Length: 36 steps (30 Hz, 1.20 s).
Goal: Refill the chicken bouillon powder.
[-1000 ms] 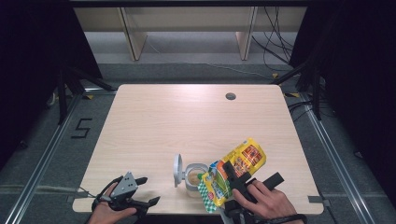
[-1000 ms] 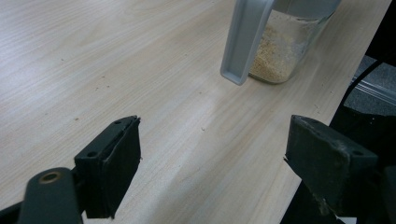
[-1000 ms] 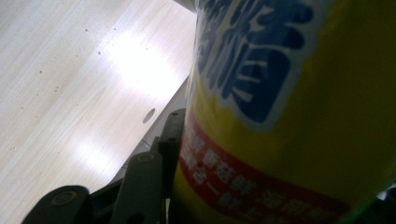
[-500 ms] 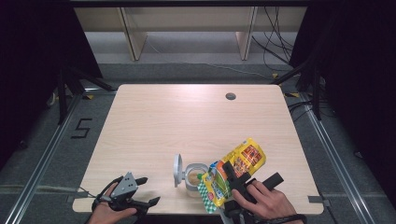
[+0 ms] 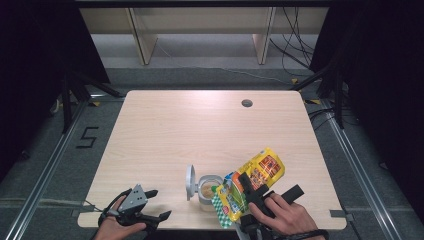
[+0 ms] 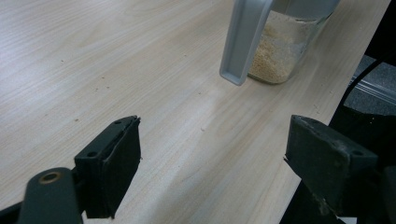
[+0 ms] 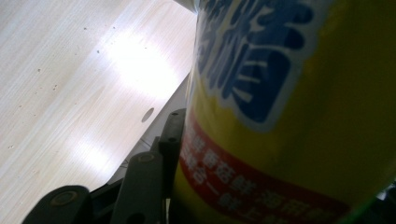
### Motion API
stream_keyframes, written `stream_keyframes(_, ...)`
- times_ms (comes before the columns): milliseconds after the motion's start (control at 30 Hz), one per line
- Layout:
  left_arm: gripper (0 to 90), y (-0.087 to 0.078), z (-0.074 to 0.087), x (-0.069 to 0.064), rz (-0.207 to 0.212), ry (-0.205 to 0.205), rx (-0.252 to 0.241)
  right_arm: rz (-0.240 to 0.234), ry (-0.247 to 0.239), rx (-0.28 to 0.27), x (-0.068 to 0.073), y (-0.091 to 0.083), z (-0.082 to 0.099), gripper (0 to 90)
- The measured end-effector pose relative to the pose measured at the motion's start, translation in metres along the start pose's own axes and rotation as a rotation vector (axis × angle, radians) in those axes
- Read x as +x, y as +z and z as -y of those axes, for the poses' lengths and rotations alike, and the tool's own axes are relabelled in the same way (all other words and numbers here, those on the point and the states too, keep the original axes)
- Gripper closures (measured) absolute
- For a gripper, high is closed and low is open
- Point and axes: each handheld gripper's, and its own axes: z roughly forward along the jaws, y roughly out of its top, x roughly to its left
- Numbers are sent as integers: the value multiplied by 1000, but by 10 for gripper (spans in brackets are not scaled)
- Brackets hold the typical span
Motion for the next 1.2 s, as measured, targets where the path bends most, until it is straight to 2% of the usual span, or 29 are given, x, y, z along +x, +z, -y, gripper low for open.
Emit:
stream_keyframes(33, 175, 0, 0, 0, -4, 0, -3, 13, -4, 3, 0, 0, 0, 620)
stream_keyframes(267, 175, 0, 0, 0, 1, -1, 4, 13, 0, 1, 1, 0, 0, 620)
stream_keyframes(300, 175, 0, 0, 0, 0, -2, 2, -1, 2, -2, 0, 0, 0, 619)
stream_keyframes(400, 175, 0, 0, 0, -5, 0, -3, -2, 1, -2, 0, 0, 1, 619)
stream_keyframes(567, 175, 0, 0, 0, 0, 0, 3, 13, -3, 5, 0, -1, 0, 620)
stream_keyframes(600, 175, 0, 0, 0, 0, -1, 2, -2, -1, 1, 0, 0, 0, 620)
stream_keyframes(700, 175, 0, 0, 0, -1, 1, -2, 12, -6, 3, 0, -1, -1, 620)
stream_keyframes(733, 175, 0, 0, 0, -2, 2, -2, -3, -1, -5, 0, 0, 0, 620)
stream_keyframes(767, 175, 0, 0, 0, -2, 2, -3, 11, -3, -2, 0, -1, 0, 620)
stream_keyframes(800, 175, 0, 0, 0, -2, 3, -3, -4, -2, -3, -1, -1, 0, 620)
stream_keyframes(1200, 175, 0, 0, 0, 0, 1, 0, 7, -4, -2, 0, 0, -1, 620)
